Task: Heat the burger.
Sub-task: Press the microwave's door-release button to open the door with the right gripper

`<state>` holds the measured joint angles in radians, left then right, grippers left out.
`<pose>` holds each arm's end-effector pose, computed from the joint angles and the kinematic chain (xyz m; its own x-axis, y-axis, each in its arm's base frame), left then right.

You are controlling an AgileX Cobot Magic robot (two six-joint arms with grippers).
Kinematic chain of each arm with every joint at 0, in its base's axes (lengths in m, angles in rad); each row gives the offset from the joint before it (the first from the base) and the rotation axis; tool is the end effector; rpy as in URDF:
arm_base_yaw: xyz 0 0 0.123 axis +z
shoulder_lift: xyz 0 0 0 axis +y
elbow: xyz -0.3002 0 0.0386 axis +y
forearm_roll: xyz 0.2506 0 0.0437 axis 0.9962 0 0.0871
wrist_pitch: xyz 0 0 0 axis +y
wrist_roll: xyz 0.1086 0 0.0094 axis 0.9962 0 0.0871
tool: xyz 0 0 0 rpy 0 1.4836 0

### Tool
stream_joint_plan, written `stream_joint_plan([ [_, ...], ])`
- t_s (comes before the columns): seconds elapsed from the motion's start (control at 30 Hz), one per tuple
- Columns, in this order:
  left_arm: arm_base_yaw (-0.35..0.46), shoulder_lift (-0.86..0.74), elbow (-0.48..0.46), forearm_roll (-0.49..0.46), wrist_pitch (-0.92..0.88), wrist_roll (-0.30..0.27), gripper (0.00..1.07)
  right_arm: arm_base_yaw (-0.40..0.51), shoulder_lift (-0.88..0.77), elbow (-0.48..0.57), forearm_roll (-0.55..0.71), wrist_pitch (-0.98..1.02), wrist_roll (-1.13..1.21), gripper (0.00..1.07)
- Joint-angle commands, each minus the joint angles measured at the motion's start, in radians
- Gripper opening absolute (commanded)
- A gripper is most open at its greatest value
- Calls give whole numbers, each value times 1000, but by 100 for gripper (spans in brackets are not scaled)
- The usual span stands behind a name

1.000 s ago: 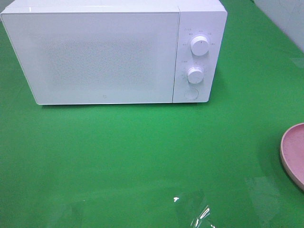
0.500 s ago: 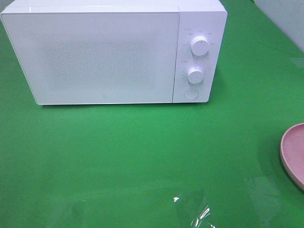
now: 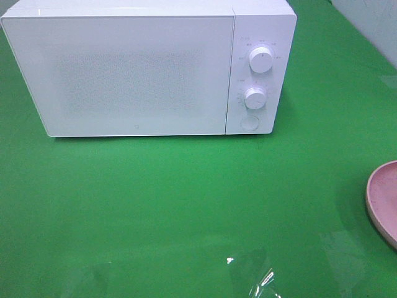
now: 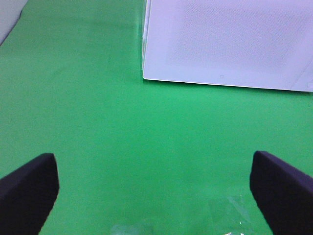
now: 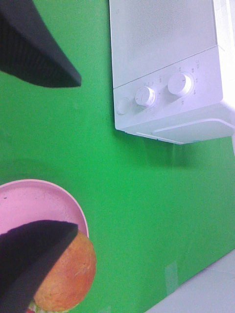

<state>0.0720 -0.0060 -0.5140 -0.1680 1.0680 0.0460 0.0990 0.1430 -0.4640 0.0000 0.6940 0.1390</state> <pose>-0.0067 -0.0165 0.2748 -0.4400 -0.0670 -0.8955 0.0445 0.9944 -0.0962 0.0368 0.0037 0.2937 -0.2915 0.1103 -0.9502 -0.0590 0.9894 0.1329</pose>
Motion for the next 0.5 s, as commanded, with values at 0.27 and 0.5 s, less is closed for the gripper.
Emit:
stream_joint_plan([
  [0.27, 2, -21, 0, 0, -2, -2, 99, -1, 122, 93, 0, -248, -4, 73],
  [0.5, 2, -21, 0, 0, -2, -2, 99, -1, 199, 158, 0, -424, -4, 73],
])
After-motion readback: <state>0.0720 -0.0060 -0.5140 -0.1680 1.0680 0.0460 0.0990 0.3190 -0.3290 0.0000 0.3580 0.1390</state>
